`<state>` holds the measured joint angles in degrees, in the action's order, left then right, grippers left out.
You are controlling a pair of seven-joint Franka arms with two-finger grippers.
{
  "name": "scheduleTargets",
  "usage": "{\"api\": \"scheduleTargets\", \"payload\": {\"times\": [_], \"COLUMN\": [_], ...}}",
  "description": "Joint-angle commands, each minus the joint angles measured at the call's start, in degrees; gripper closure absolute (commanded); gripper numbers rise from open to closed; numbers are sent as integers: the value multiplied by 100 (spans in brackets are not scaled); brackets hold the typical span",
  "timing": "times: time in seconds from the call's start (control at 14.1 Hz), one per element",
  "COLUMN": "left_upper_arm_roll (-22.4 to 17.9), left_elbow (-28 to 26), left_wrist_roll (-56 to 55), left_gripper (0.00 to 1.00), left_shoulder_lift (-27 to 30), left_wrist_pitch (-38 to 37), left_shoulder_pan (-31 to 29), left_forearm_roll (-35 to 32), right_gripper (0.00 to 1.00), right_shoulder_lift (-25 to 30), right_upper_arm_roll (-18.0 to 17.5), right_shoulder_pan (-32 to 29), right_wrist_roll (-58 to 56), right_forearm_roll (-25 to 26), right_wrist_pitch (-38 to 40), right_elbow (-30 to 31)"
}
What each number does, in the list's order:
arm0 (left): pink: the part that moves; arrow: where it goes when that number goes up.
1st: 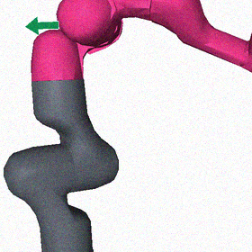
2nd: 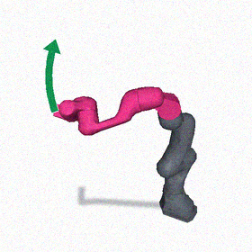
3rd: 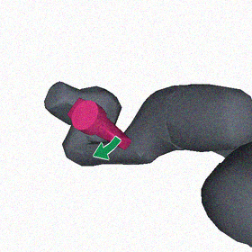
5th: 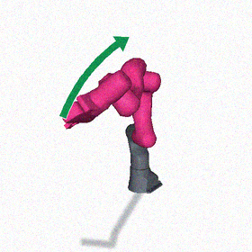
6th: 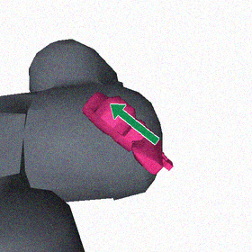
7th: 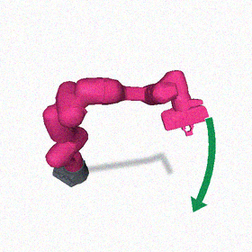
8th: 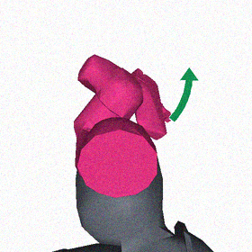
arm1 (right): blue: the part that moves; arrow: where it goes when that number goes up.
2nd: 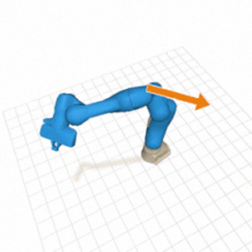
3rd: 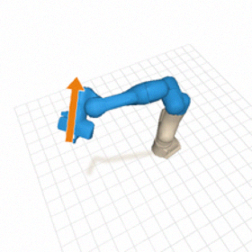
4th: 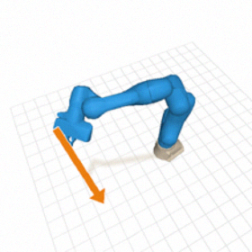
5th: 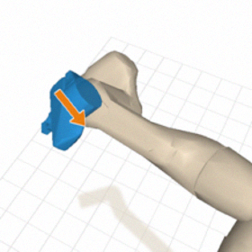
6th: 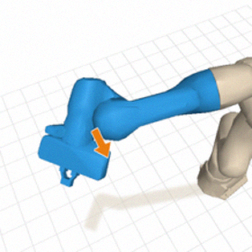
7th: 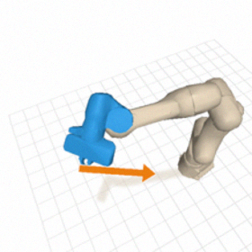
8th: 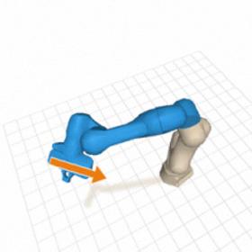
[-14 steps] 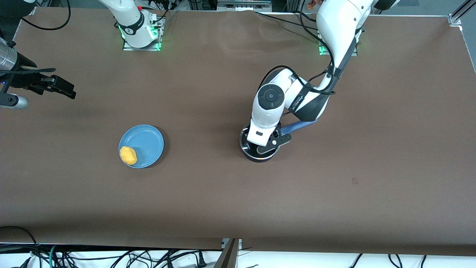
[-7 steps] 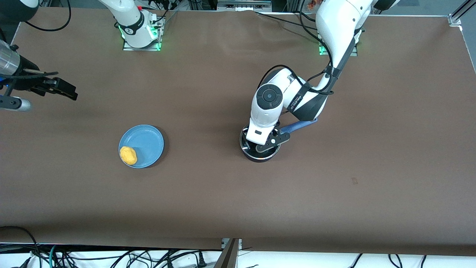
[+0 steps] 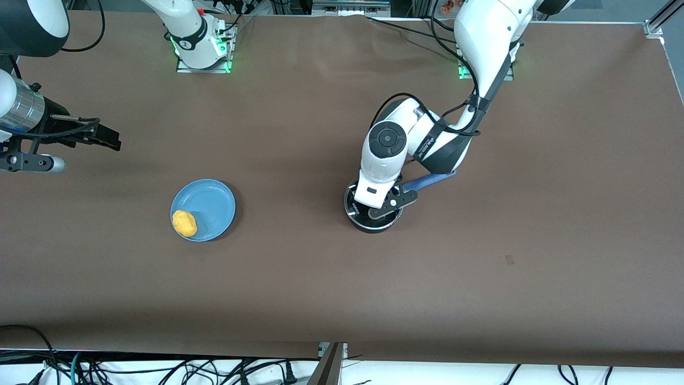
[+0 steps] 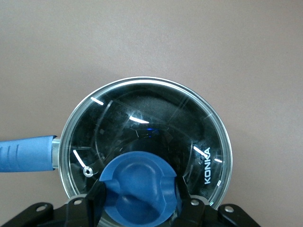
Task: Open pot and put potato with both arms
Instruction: 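Lift the lid with the left gripper while the right gripper reaches the potato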
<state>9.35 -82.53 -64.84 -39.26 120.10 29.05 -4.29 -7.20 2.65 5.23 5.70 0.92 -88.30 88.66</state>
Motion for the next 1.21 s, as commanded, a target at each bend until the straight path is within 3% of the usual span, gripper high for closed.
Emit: {"api": "scheduleTargets", "payload": {"times": [0.0,0.21,0.5,0.57,0.92,1.14], "left_upper_arm_roll": [94,164,164,155,-55,-502], "left_elbow": [71,62,-78,-96,-447,-684], "left_wrist_roll": [145,978,3181,3805,6461,7290], "left_gripper": [59,60,60,60,60,60], "left_shoulder_lift": [234,620,1060,1139,1263,1211], "left_wrist_pitch": [-468,-759,-1031,-1180,-1419,-1236], "left_shoulder_pan": [-189,-548,-1645,-1927,-3193,-3388], "left_forearm_roll": [-90,59,314,314,306,297], "right_gripper": [0,0,0,0,0,0], "right_shoulder_lift": [-289,-299,-439,-701,-1826,-2661], "right_upper_arm_roll": [17,-1,-1,-1,-27,-19], "right_shoulder_pan": [-22,13,4,30,469,742], "right_wrist_roll": [-191,-306,-515,-621,-728,-999], "right_forearm_roll": [-57,4,13,13,302,741], "right_wrist_pitch": [119,146,217,112,-1301,-2469], "right_elbow": [-24,-24,11,2,160,117]}}
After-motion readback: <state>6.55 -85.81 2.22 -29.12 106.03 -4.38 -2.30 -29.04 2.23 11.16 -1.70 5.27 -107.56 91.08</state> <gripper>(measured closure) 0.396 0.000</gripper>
